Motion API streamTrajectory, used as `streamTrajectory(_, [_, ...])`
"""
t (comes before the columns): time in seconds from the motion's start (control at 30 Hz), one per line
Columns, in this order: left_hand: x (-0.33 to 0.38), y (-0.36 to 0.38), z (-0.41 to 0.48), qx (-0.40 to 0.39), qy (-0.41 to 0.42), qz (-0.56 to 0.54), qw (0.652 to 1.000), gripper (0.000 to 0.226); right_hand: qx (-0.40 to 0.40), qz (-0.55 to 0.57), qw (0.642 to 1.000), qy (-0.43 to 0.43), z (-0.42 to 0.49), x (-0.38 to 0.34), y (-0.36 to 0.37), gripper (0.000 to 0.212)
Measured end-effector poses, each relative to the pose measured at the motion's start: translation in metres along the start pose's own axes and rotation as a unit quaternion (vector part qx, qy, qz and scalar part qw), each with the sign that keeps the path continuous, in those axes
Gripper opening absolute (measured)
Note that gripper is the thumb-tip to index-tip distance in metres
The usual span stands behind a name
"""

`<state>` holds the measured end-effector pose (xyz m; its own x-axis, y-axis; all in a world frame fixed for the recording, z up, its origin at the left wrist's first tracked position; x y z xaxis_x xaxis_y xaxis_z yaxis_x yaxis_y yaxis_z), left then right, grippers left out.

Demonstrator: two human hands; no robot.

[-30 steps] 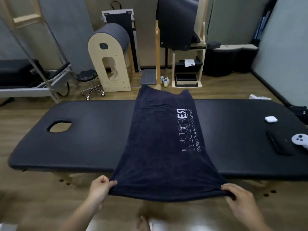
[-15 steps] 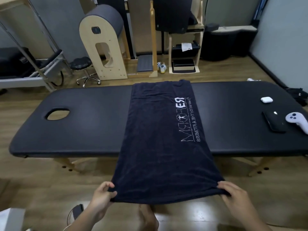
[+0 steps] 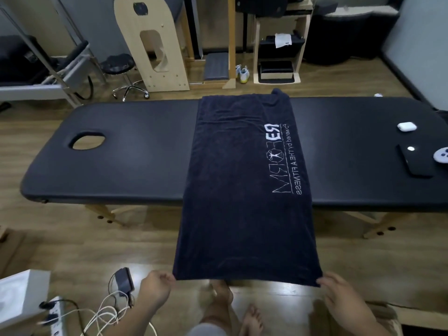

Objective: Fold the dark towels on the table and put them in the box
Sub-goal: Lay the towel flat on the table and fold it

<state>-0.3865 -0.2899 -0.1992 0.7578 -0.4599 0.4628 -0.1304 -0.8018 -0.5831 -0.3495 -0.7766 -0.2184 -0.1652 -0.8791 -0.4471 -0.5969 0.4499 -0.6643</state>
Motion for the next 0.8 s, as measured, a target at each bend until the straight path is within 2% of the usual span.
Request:
streamTrajectory(0.1, [0.003,-0.005,-0.002,-0.008,-0.009,0.067,0.998,0.034,-0.009,-0.006,1.000,0.016,0.003,-0.004,-0.004,0.051])
streamTrajectory(0.27, [0.031,-0.014,0.014,-0.027,0.042,0.119,0.992,0.029,-0.038,-0.001,0.998,0.045,0.020,-0.023,-0.022,0.046])
streamTrajectory(0.4, [0.063,-0.023,0.033,-0.008,0.083,0.092,0.992,0.030,0.002,-0.007,0.999,0.032,0.048,-0.054,-0.048,0.049])
streamTrajectory(0.57, [0.116,-0.048,0.070,0.038,0.129,0.061,0.989,0.024,0.070,0.055,0.995,0.050,0.092,-0.099,-0.088,0.048])
streamTrajectory(0.7, [0.171,-0.059,0.120,0.017,0.135,0.036,0.990,0.018,0.095,0.131,0.982,0.093,0.140,-0.122,-0.118,0.048])
streamTrajectory(0.8, [0.207,-0.060,0.162,-0.019,0.108,0.007,0.994,0.031,0.116,0.147,0.973,0.138,0.180,-0.135,-0.144,0.048])
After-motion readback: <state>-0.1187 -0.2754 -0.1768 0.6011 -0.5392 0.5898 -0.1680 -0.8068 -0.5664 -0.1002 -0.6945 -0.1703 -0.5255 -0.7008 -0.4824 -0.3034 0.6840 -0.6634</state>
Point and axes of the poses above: each hand's wrist, its own z-axis towards the middle knuckle, its own y-axis out of the palm, x = y × z, the point moved 2 cm from there along z, towards the middle knuckle, and after that the axes turned 9 degrees about -x, right-handed, at the moved point
